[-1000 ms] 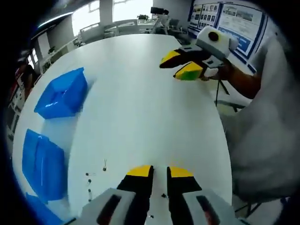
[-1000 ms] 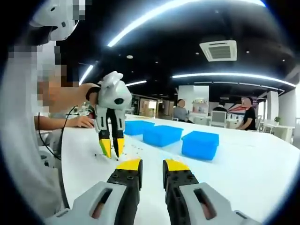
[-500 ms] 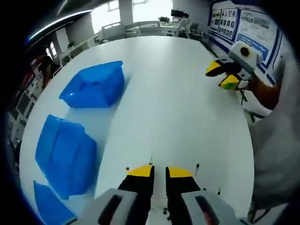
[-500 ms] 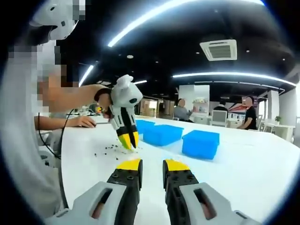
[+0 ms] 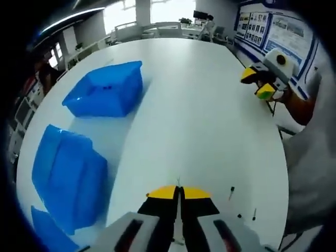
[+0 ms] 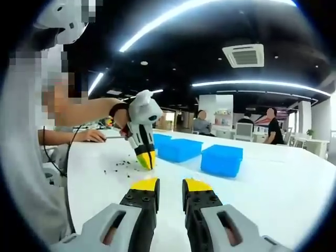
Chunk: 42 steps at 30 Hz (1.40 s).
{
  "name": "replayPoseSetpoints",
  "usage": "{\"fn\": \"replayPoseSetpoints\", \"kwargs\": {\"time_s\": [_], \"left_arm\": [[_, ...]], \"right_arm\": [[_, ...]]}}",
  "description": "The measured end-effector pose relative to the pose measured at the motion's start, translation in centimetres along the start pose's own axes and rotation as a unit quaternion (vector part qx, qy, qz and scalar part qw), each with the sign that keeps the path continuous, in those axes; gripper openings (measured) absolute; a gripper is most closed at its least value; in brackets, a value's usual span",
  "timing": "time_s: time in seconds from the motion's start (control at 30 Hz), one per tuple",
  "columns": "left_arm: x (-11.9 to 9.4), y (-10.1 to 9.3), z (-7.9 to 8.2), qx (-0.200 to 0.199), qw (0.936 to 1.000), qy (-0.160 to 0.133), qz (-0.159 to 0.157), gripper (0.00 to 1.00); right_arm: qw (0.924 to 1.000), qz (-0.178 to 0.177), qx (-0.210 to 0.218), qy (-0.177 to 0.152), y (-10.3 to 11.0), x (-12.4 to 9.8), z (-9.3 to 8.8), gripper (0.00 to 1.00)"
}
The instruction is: Pick up the resistors one by one and place each resistor into its matching bin, sorting the parts by color and model until every resistor is separated into the correct bin for its type
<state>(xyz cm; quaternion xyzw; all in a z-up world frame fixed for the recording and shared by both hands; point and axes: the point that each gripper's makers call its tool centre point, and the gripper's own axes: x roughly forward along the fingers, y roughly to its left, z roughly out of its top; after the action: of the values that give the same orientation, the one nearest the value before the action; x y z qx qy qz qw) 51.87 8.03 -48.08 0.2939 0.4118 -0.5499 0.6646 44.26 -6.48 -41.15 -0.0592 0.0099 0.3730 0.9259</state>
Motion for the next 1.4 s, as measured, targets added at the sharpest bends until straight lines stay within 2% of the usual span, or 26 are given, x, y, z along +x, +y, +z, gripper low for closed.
{"fn": "replayPoseSetpoints", "kwargs": {"time_s": [0.13,0.3,0.4,0.47,0.53,0.63,0.7,0.8,0.9,1.0,1.1,1.13,1.2,1.4], "left_arm": [[-0.1,-0.1,-0.1,-0.012,0.9998,-0.014,-0.01,0.05],[-1.6,-1.0,2.3,-0.03,0.994,-0.096,-0.042,0.05],[-3.1,-0.4,4.0,-0.031,0.9882,-0.146,-0.036,0.05],[-4.6,0.5,5.6,-0.035,0.9792,-0.199,-0.02,0.05],[-6.1,2.2,6.7,-0.051,0.9686,-0.243,0.011,0.05],[-8.0,5.6,7.1,-0.081,0.9518,-0.287,0.073,0.05],[-9.3,8.4,6.8,-0.111,0.9346,-0.312,0.129,0.05],[-10.7,11.5,6.2,-0.143,0.9102,-0.339,0.191,0.05],[-11.0,13.9,4.6,-0.163,0.8987,-0.328,0.241,0.05],[-11.1,15.3,3.4,-0.179,0.8895,-0.321,0.272,0.05],[-10.6,15.5,2.9,-0.189,0.8885,-0.319,0.27,0.06],[-10.5,15.5,2.8,-0.189,0.8889,-0.318,0.271,0.1],[-10.0,15.4,2.2,-0.204,0.8927,-0.301,0.267,0.13],[-10.6,15.3,1.9,-0.207,0.8893,-0.309,0.266,0.15]], "right_arm": [[1.0,0.004,-0.002,-0.003,0.3,0.1,0.2,0.2],[1.0,0.002,0.002,0.001,0.2,-0.1,-0.2,0.2],[1.0,0.004,0.002,0.004,0.2,0.0,-0.3,0.2],[1.0,0.006,0.0,0.004,0.2,0.1,-0.2,0.2],[1.0,0.008,-0.002,0.003,0.3,0.3,0.0,0.2],[0.9999,0.011,-0.003,0.002,0.4,0.6,0.2,0.2],[0.9999,0.014,-0.004,0.003,0.6,0.9,0.3,0.2],[0.9998,0.019,-0.004,0.005,0.8,1.2,0.2,0.2],[0.9997,0.023,0.002,0.008,0.9,1.6,-0.1,0.2],[0.9996,0.024,0.001,0.012,0.9,1.6,-0.3,0.2],[0.9996,0.026,0.0,0.011,0.9,1.8,-0.1,0.2],[0.9996,0.026,-0.001,0.011,0.9,1.8,-0.2,0.2],[0.9996,0.027,0.001,0.012,0.8,1.9,-0.2,0.2],[0.9993,0.034,-0.001,0.017,1.3,2.4,-0.2,0.2]]}}
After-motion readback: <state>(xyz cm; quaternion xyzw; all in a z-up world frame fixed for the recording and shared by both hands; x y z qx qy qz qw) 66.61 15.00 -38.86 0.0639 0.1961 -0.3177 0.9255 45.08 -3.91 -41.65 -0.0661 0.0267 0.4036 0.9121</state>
